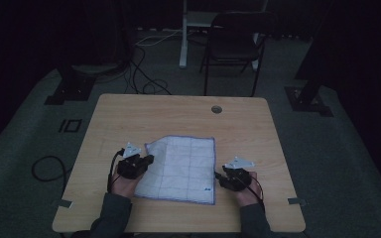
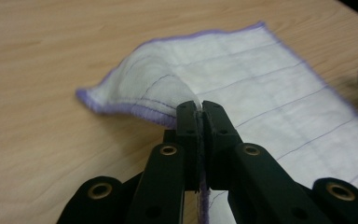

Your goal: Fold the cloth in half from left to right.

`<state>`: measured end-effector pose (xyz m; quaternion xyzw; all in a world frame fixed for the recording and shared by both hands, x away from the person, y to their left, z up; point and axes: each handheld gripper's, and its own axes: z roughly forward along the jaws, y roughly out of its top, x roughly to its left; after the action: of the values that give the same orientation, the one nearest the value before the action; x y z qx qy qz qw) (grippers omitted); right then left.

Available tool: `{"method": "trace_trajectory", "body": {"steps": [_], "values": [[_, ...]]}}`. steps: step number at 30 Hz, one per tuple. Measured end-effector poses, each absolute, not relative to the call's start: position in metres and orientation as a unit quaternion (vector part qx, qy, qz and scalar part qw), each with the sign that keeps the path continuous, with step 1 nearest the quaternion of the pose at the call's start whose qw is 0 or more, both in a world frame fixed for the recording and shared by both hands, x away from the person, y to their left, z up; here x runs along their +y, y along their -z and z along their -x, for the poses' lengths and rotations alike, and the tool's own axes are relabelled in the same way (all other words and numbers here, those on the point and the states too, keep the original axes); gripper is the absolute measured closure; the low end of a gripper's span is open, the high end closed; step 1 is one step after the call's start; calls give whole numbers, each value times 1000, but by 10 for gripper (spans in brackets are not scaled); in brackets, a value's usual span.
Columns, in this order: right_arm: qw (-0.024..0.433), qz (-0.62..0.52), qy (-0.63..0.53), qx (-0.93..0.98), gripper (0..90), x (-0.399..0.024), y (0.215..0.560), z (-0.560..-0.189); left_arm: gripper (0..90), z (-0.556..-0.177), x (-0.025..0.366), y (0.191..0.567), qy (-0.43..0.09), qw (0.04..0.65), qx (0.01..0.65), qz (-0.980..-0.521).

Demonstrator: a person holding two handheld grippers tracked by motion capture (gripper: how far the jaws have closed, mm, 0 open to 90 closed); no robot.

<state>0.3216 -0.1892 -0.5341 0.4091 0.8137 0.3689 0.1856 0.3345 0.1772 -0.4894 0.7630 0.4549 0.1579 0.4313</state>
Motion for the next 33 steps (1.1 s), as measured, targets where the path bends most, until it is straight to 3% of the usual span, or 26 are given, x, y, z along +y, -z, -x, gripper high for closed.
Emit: {"method": "trace_trajectory", "body": {"steps": [15,33], "values": [[185,-412,-369,812,553,-191,535,-323,867,-336,146,462,-144,457,401,-781],[188,-414,-369,811,559,-192,535,-324,868,-341,109,463,-119,464,372,-795]]}}
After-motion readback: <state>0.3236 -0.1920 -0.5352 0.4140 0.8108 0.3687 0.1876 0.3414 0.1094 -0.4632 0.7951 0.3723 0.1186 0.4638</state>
